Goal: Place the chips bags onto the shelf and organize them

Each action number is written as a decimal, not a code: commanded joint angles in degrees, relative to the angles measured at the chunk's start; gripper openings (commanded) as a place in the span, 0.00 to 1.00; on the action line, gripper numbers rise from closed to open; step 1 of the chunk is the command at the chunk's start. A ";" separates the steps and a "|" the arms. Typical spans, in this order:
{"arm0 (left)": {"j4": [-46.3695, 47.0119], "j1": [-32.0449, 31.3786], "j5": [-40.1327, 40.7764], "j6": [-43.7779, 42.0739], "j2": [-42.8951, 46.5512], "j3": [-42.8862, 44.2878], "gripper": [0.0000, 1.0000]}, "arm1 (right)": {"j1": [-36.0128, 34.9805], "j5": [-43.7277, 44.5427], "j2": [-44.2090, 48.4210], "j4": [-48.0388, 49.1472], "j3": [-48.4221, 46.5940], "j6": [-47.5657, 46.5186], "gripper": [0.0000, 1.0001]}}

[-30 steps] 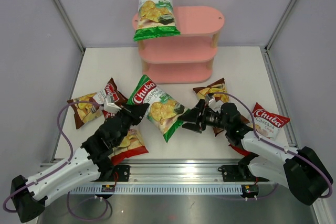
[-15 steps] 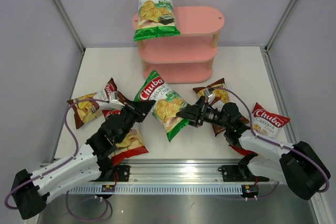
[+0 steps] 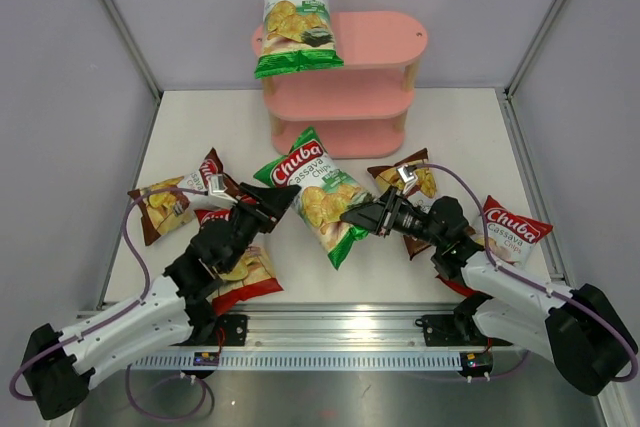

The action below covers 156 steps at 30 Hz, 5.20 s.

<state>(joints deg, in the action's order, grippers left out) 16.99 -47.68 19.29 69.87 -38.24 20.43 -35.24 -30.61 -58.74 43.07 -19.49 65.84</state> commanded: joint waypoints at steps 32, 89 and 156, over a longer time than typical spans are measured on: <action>-60.40 -1.01 10.78 -37.96 -3.16 35.73 0.99 | 4.29 11.38 -1.10 -60.22 -64.35 -24.45 0.28; -62.87 -1.01 14.37 -48.68 3.70 30.20 0.99 | 19.07 27.36 -40.31 -45.88 -83.96 4.30 0.51; -59.45 45.31 -13.13 -23.73 -0.17 11.84 0.99 | 26.10 -2.88 16.81 -63.20 -38.87 -30.51 0.99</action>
<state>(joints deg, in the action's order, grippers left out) -45.54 -2.66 8.86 41.82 -39.46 32.91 -9.30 -30.13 -44.21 -21.15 -58.37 37.06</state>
